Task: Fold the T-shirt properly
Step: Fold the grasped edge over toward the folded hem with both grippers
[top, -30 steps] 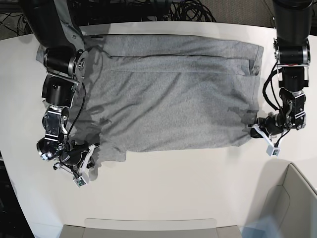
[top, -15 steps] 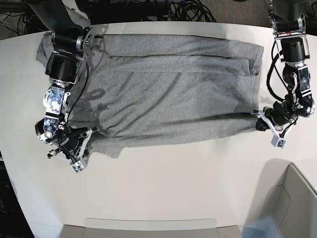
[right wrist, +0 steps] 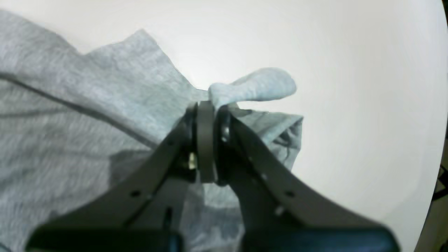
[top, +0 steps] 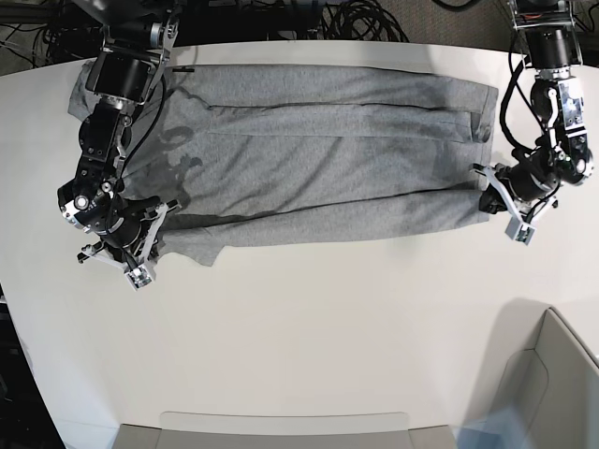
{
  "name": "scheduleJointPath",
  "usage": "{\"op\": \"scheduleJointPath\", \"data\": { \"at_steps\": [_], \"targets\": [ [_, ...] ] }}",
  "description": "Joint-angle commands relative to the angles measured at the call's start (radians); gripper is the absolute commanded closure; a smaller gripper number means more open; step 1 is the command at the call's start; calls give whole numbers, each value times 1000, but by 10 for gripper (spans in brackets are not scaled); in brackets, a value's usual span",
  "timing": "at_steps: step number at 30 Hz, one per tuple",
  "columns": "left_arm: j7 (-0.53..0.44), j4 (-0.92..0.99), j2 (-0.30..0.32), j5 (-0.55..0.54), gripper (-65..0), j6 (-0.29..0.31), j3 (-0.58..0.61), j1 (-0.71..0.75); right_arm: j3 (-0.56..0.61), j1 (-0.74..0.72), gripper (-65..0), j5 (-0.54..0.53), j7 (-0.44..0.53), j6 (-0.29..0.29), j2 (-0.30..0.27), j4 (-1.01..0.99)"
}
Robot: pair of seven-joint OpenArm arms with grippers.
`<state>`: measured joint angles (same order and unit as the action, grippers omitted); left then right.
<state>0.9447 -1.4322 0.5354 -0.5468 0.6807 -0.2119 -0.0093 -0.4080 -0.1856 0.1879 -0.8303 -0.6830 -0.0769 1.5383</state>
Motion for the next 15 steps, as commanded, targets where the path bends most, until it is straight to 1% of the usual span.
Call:
{"op": "scheduleJointPath", "data": {
  "at_steps": [1,3,5,9,11,13,15],
  "targets": [
    [10,-29,24,-3,0,1,-36,-1,1,-9,0,-6,15,-15,-7,37],
    [43,-60,24,-3,0,6,-68,12,1,22,0,-6,15,-15,-7,72],
    [58,-83,24,0,0,6,-71,27,-1,47,0,-6,7,-15,-7,104],
    [63,-118,22,1,0,6,-73,65,-2,88,0,-8,-76,-15,-7,190],
    [64,-138,22,-3,0,6,-83,91,-38,113,0,-9,-85,-15,4,238],
    [64,-167,22,-3,0,6,-85,114,-75,127,0,-34,-86,-15,22,267],
    [64,-198,22,-3,0,6,-85,141,-105,146,0,-60,-88,-15,16,285]
  ]
}}
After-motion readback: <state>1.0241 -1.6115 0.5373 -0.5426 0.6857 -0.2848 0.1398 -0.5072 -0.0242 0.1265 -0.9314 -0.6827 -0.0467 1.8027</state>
